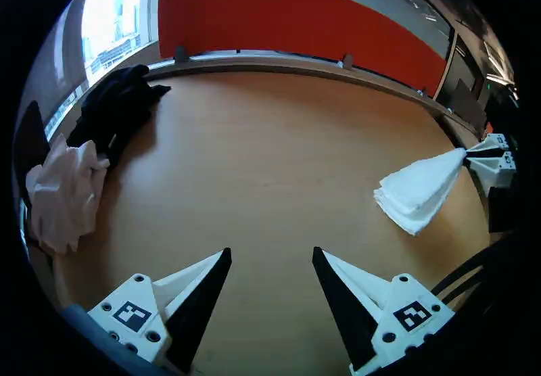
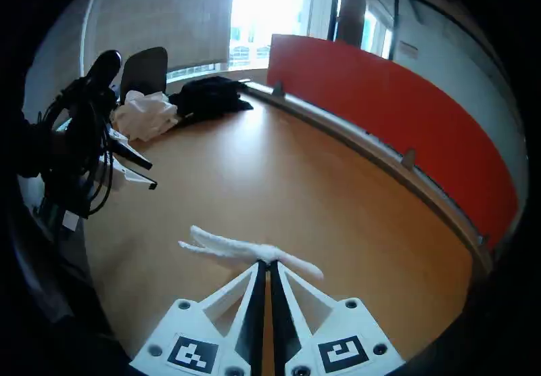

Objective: Fold towel

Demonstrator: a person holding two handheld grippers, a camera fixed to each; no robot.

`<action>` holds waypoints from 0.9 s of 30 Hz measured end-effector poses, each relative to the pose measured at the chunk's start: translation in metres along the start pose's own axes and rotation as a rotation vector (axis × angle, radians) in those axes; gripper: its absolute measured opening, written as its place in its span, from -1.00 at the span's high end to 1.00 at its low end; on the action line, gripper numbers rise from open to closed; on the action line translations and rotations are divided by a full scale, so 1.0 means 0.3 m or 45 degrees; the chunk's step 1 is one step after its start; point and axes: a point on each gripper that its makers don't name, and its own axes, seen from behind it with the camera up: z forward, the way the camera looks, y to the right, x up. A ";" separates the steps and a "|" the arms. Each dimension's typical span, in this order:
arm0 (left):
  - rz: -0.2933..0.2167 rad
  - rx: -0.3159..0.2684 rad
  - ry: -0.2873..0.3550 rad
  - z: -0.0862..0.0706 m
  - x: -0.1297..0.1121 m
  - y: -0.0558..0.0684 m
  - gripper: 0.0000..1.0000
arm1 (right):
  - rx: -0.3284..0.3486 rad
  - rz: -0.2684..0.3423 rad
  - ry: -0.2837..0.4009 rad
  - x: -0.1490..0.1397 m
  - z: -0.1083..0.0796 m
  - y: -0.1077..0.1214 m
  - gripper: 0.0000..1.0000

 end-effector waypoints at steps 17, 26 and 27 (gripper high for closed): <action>0.011 -0.020 0.014 -0.002 0.020 0.023 -0.78 | -0.087 0.021 0.049 0.077 -0.101 0.141 0.91; 0.022 -0.023 0.016 0.002 0.028 0.032 -0.78 | -0.147 0.058 0.032 0.046 -0.152 0.268 0.91; 0.023 -0.023 0.016 0.002 0.029 0.032 -0.78 | -0.153 0.064 0.028 0.040 -0.157 0.283 0.91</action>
